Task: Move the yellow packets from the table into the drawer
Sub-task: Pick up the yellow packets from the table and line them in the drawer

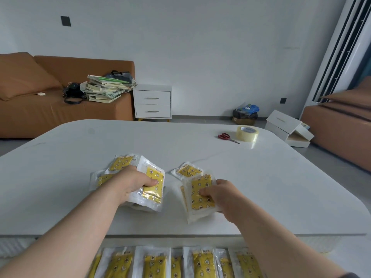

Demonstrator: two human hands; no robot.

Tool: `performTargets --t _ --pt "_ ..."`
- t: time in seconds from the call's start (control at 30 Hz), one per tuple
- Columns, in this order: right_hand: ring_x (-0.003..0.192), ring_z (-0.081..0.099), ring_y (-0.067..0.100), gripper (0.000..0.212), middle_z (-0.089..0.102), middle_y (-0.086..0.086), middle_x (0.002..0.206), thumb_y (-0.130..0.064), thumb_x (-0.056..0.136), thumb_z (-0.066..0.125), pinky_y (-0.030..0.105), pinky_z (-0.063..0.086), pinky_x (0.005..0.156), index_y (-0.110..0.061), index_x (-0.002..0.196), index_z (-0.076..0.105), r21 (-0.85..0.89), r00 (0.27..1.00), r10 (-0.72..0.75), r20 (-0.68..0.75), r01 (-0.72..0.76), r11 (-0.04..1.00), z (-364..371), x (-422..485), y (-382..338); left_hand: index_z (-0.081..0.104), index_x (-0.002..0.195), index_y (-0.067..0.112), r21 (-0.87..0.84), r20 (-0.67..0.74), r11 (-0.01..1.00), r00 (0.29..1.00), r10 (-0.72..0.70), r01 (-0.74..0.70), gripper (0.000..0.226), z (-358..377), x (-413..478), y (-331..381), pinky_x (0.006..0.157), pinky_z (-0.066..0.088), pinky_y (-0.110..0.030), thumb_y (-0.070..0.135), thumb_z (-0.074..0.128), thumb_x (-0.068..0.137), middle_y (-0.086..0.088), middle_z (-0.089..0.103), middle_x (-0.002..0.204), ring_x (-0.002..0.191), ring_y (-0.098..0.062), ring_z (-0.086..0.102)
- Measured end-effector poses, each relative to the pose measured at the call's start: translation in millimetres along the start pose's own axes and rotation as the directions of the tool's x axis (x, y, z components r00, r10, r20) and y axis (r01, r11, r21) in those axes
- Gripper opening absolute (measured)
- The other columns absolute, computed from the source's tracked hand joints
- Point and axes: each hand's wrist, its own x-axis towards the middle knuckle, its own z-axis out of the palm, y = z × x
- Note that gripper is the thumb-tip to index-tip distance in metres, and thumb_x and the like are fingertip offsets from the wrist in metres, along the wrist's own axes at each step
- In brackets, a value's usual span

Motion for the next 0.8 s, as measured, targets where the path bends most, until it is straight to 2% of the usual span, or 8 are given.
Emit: performTargets --t 0.07,0.13,0.23,0.33,0.47,0.5,0.7,0.8 --pt "0.082 0.072 0.029 0.015 0.073 0.013 0.09 -0.002 0.079 0.072 0.041 0.06 0.079 -0.011 0.089 0.065 -0.01 1.0 -0.019 -0.016 0.019 1.0 -4 -10 -3 0.065 0.11 0.002 -0.115 0.049 0.993 0.998 -0.031 0.037 0.043 -7 -11 2 0.091 0.052 -0.042 0.01 0.083 0.071 -0.014 0.071 0.106 0.099 -0.03 0.067" --pt "0.082 0.072 0.029 0.016 0.073 0.012 0.09 -0.002 0.077 0.073 0.042 0.059 0.082 -0.011 0.088 0.066 -0.029 1.0 -0.027 -0.015 0.026 0.999 -6 -25 -4 0.068 0.104 0.001 -0.209 0.107 0.975 0.993 -0.058 0.08 0.027 -11 -28 4 0.092 0.053 -0.05 0.003 0.074 0.078 -0.017 0.073 0.101 0.095 -0.033 0.069" --pt "0.08 0.072 0.028 0.017 0.073 0.011 0.088 -0.003 0.076 0.075 0.038 0.06 0.077 -0.012 0.088 0.067 -0.059 1.0 -0.024 -0.004 0.024 0.998 -10 -49 -3 0.069 0.097 0.002 -0.28 0.14 0.954 0.988 -0.067 0.105 0.015 -12 -63 2 0.093 0.052 -0.048 0.001 0.065 0.083 -0.017 0.073 0.099 0.095 -0.033 0.069" --pt "0.079 0.072 0.029 0.02 0.074 0.012 0.088 0.0 0.075 0.074 0.04 0.06 0.076 -0.009 0.092 0.068 -0.041 1.0 -0.001 0.001 0.001 0.999 -17 -73 2 0.071 0.094 0.001 -0.302 0.162 0.946 0.984 -0.072 0.119 0.013 -11 -96 -9 0.099 0.048 -0.047 0.001 0.063 0.083 -0.016 0.073 0.1 0.1 -0.033 0.067" --pt "0.08 0.073 0.032 0.02 0.074 0.015 0.089 -0.001 0.078 0.072 0.042 0.061 0.075 -0.008 0.096 0.068 -0.011 1.0 0.03 0.002 -0.03 0.999 -28 -99 13 0.068 0.098 -0.002 -0.344 0.194 0.927 0.978 -0.083 0.147 0.015 -14 -133 -26 0.067 0.058 -0.036 -0.003 0.059 0.087 -0.017 0.075 0.087 0.073 -0.029 0.072" --pt "0.08 0.073 0.031 0.019 0.074 0.015 0.089 0.0 0.078 0.071 0.042 0.061 0.076 -0.008 0.096 0.068 -0.01 0.999 0.033 0.004 -0.033 0.999 -31 -104 16 0.068 0.098 -0.002 -0.357 0.205 0.92 0.975 -0.091 0.161 0.015 -16 -141 -30 0.064 0.057 -0.036 -0.003 0.058 0.087 -0.018 0.075 0.085 0.067 -0.028 0.072" --pt "0.081 0.073 0.034 0.022 0.075 0.015 0.088 0.0 0.073 0.073 0.052 0.059 0.081 -0.008 0.093 0.07 -0.045 0.996 0.079 0.032 -0.078 0.996 -39 -126 36 0.067 0.101 -0.004 -0.388 0.242 0.899 0.963 -0.115 0.205 0.015 -26 -162 -53 0.072 0.056 -0.042 -0.003 0.059 0.088 -0.024 0.073 0.092 0.066 -0.032 0.073" --pt "0.082 0.073 0.035 0.021 0.074 0.017 0.09 0.004 0.077 0.07 0.052 0.058 0.081 -0.008 0.095 0.068 -0.037 0.995 0.093 0.027 -0.092 0.995 -43 -131 43 0.067 0.101 -0.006 -0.321 0.269 0.919 0.952 -0.143 0.228 0.016 -19 -165 -66 0.077 0.055 -0.043 -0.001 0.062 0.087 -0.024 0.073 0.094 0.079 -0.034 0.072"
